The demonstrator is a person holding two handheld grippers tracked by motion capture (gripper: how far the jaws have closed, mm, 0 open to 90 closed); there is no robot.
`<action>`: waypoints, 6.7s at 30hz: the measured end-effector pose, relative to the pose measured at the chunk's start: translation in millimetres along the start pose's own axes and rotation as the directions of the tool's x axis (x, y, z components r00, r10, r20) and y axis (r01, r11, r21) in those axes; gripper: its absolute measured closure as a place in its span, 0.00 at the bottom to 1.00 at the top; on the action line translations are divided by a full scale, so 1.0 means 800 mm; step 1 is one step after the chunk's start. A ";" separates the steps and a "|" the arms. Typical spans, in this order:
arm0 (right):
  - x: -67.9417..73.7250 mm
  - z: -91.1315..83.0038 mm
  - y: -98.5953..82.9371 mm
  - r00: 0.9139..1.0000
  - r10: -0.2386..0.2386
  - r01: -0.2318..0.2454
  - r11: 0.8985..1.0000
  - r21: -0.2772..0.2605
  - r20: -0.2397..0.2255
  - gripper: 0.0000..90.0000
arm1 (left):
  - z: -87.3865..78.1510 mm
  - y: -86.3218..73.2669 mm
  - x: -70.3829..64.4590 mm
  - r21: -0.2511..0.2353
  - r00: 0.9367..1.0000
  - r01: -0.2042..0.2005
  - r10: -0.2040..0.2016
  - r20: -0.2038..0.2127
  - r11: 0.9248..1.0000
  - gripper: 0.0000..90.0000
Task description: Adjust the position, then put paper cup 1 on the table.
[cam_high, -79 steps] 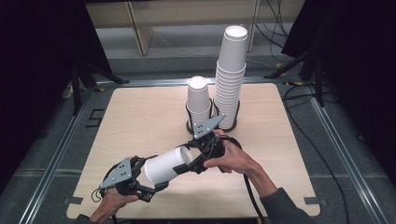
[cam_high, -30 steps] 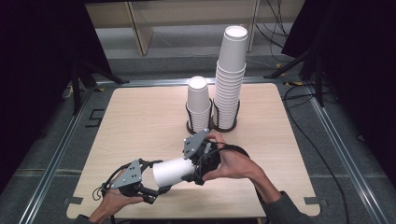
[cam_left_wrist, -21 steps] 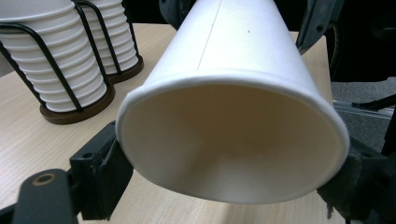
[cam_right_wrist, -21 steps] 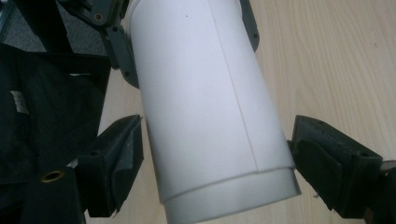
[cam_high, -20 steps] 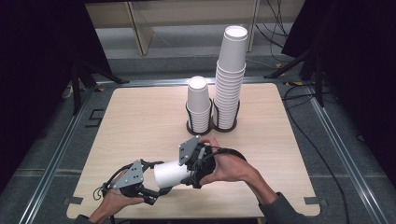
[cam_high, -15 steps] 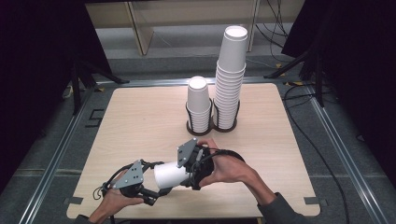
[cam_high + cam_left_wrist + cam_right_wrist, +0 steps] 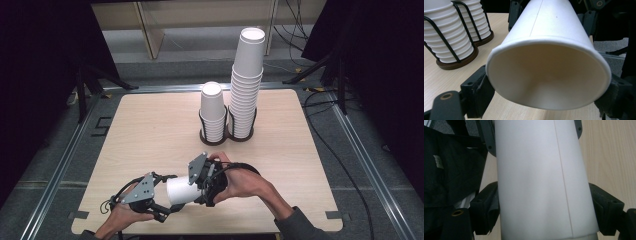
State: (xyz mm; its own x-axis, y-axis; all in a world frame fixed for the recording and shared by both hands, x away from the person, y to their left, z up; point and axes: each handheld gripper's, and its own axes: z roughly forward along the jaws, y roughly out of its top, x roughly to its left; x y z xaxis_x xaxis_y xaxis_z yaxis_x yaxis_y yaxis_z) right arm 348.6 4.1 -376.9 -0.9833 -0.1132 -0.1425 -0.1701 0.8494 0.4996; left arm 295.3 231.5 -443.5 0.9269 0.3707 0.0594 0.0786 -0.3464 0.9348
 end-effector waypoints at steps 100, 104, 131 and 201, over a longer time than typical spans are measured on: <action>0.003 0.005 -0.018 0.991 0.120 -0.102 0.958 -0.268 0.051 0.18 | -0.015 0.008 0.015 -0.166 0.982 0.164 -0.176 -0.060 0.972 0.15; 0.007 0.009 -0.011 0.991 0.111 -0.092 0.968 -0.235 0.071 0.18 | -0.010 0.008 0.013 -0.161 0.987 0.144 -0.154 -0.052 0.976 0.15; 0.010 0.032 0.000 0.998 0.067 -0.065 0.980 -0.189 0.007 0.24 | -0.005 0.011 0.004 -0.107 0.993 0.114 -0.117 -0.021 0.988 0.14; -0.063 -0.072 -0.310 0.397 0.861 -0.385 0.472 -0.793 0.320 0.24 | -0.023 -0.007 0.027 -0.231 0.943 0.161 -0.218 -0.250 0.960 0.16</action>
State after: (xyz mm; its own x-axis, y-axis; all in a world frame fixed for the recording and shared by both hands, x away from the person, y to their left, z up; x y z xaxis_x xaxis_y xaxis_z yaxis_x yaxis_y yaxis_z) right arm 437.0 -230.5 -444.8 -0.5159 0.8508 0.1004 0.2474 0.0358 0.9683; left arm 308.2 257.2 -440.9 0.7654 0.6408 -0.0603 0.1393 -0.0734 0.9875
